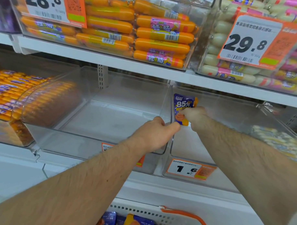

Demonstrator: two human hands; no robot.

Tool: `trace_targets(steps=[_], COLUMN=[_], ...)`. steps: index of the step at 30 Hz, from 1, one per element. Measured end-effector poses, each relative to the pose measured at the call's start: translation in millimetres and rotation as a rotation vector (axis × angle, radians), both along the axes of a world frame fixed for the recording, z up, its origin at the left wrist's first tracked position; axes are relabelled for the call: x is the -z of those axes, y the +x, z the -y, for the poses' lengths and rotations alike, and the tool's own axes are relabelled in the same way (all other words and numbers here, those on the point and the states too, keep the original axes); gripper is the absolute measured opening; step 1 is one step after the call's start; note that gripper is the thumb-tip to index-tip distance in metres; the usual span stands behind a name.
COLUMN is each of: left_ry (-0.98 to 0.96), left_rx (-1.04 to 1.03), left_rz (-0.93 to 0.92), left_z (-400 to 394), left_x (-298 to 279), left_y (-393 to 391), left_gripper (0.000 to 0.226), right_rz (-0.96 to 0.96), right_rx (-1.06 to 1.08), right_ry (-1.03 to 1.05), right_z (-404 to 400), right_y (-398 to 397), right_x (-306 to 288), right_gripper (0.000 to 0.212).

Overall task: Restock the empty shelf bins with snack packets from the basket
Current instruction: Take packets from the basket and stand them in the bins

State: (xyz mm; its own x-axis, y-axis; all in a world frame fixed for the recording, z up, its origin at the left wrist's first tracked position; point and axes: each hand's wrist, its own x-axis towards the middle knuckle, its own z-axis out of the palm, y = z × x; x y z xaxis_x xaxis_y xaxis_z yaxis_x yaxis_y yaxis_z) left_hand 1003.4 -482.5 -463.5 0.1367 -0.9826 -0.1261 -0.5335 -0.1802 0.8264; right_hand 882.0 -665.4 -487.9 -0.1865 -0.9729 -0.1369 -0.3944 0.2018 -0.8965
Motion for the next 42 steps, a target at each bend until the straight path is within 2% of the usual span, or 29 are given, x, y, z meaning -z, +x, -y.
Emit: trace_targets(steps=[5, 9, 19, 21, 23, 26, 28, 31, 33, 35, 37, 38, 42], left_ry=[-0.001, 0.002, -0.004, -0.009, -0.027, -0.111, -0.266, -0.475, -0.468, -0.362, -0.236, -0.176, 0.079], left_rx=[0.0, 0.0, -0.001, -0.004, -0.005, -0.027, -0.056, -0.04, 0.041, 0.161, 0.251, 0.276, 0.363], left_rz=[-0.002, 0.005, 0.025, 0.048, 0.075, 0.086, 0.063, 0.025, 0.023, 0.11, 0.219, 0.251, 0.379], left_z=[0.1, 0.6, -1.3, -2.7, -5.1, -14.2, -28.7, -73.3, -103.9, -127.6, -141.3, -145.1, -151.0], left_x=[0.8, 1.0, -2.3, -4.4, -6.0, -11.4, -20.6, -29.8, -22.1, -3.8, 16.7, 26.9, 60.0], left_y=[0.4, -0.5, -2.2, -2.8, -2.9, -4.7, -7.5, -5.1, 4.3, 16.2, 27.0, 32.3, 56.2], left_gripper=[0.049, 0.051, 0.052, 0.053, 0.055, 0.062, 0.054, 0.026, 0.019, 0.017, 0.013, 0.012, 0.019], right_rz=[0.131, 0.163, -0.038, -0.055, -0.061, -0.216, -0.259, -0.269, -0.197, -0.172, -0.23, -0.268, -0.534], right_rx=[-0.03, -0.057, -0.113, -0.105, -0.061, -0.028, -0.047, -0.121, -0.253, -0.365, -0.453, -0.509, -0.679], right_ry=[0.073, 0.122, 0.148, 0.117, 0.029, -0.173, -0.322, -0.639, -0.83, -0.912, -0.877, -0.777, -0.19], right_z=[3.2, 8.9, -6.7, -18.4, -39.0, -84.3, -118.2, -177.2, -215.5, -244.4, -262.3, -267.1, -266.5], right_y=[-4.2, -3.6, -3.8, -7.7, -11.5, -12.5, -11.3, -10.9, -9.1, -7.1, -3.1, -1.2, 4.0], right_x=[6.8, 16.3, 7.8, -2.3, -17.0, -44.6, -60.4, -66.0, -54.6, -29.0, 3.4, 22.5, 117.6], right_gripper=[0.018, 0.038, 0.05, 0.044, 0.026, 0.006, 0.01, 0.012, 0.009, 0.008, 0.007, 0.007, 0.011])
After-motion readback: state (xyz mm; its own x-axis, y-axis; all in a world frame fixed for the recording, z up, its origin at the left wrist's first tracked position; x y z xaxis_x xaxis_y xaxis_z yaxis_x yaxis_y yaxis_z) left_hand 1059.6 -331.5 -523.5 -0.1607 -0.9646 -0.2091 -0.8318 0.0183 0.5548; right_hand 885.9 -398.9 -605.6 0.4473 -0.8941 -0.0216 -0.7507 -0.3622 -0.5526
